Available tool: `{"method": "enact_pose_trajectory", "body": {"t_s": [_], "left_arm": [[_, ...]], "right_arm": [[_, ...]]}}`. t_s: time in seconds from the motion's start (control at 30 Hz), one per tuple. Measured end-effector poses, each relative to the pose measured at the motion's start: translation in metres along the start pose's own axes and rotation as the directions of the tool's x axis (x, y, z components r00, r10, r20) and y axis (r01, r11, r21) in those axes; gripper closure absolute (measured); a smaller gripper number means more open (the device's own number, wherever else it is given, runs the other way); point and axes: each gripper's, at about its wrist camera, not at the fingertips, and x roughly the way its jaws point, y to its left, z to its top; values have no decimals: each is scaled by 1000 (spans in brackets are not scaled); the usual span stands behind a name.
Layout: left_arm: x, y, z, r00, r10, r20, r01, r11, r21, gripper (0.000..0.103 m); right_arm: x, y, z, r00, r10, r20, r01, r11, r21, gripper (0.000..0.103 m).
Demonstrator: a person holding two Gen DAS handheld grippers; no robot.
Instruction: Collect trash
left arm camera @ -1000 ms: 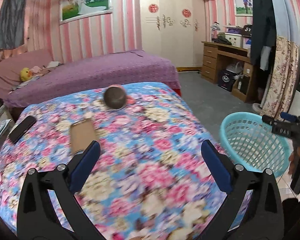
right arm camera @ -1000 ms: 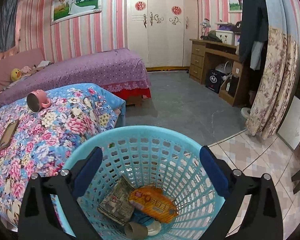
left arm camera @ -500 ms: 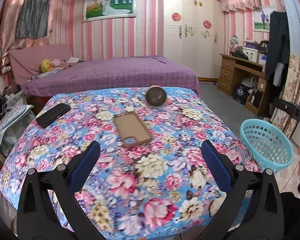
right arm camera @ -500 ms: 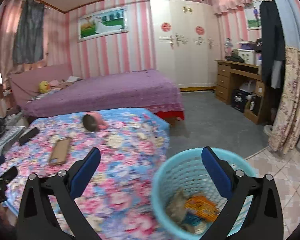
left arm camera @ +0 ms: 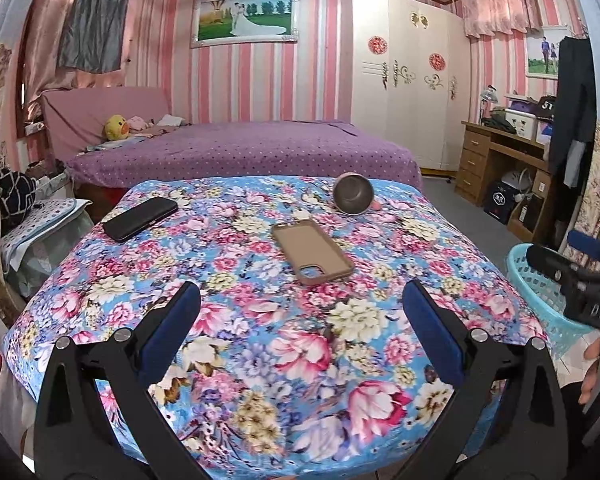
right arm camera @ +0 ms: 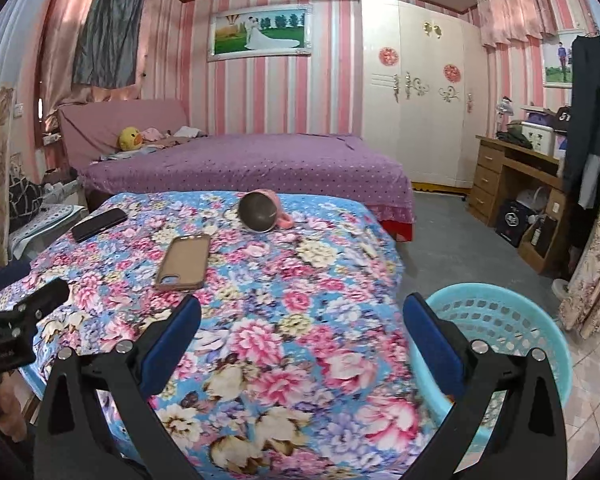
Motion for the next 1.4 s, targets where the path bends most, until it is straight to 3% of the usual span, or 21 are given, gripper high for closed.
{"method": "enact_pose_trajectory", "body": {"t_s": [0.5, 1.4], "left_arm": [[17, 14, -1, 1000, 13, -10, -14, 999, -39, 5], [9, 10, -3, 999, 34, 25, -33, 999, -21, 5]], "right_arm": [[13, 14, -2, 1000, 1, 12, -1, 1000, -14, 4], [9, 14, 0, 999, -13, 36, 14, 1000, -26, 4]]}}
